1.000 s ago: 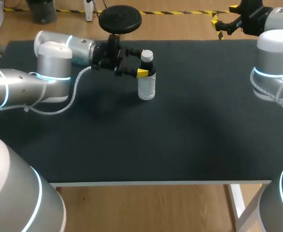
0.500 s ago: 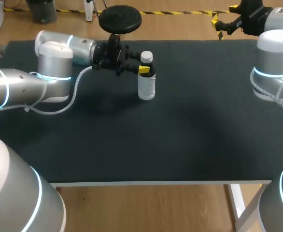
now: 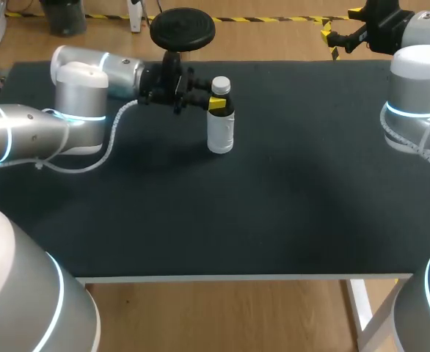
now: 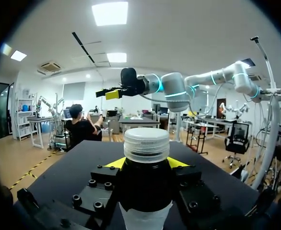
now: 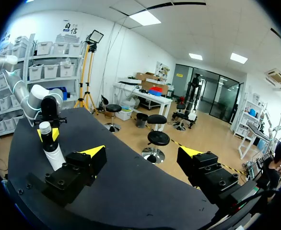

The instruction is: Unscrew the bottle cap

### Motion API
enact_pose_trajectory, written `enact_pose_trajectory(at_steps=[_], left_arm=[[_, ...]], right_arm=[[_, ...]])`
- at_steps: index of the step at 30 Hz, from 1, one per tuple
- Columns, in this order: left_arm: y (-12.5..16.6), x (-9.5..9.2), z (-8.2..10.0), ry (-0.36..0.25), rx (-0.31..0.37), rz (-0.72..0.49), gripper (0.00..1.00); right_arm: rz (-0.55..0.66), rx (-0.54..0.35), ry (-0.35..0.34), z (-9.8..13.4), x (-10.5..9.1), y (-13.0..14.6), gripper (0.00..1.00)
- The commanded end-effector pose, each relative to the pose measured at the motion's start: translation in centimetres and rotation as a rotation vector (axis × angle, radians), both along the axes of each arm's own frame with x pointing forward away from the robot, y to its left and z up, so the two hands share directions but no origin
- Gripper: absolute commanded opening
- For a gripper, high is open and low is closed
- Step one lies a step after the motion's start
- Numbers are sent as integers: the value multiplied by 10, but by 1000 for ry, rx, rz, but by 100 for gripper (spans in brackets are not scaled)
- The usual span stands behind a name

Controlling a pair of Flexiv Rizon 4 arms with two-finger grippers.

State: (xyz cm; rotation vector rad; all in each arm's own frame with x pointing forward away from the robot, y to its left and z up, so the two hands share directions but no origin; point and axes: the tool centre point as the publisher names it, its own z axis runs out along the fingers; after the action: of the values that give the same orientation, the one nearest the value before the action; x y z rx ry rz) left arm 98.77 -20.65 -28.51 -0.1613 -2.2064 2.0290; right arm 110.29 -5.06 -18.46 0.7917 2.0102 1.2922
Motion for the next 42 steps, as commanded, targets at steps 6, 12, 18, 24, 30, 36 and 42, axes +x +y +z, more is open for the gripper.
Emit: enact_pose_trajectory(at_steps=[6,12,18,24,30,36,42], left_arm=[[4,-2,-1,-7,-2,-3,0],[4,-2,-2,-11,-1,3,0],[6,-3,-2,-24,-10,4,0],[6,-3,0,-30,-14,1,0],[6,-3,0,-30,-14,1,0],[6,-3,0,-30,-14,1,0],[6,-3,0,-30,-14,1,0]], right_arm=[[0,0,1,0,0,0,100],[0,0,1,0,0,0,100],[0,0,1,0,0,0,100],[0,0,1,0,0,0,100],[0,0,1,0,0,0,100],[0,0,1,0,0,0,100],[0,0,1,0,0,0,100]])
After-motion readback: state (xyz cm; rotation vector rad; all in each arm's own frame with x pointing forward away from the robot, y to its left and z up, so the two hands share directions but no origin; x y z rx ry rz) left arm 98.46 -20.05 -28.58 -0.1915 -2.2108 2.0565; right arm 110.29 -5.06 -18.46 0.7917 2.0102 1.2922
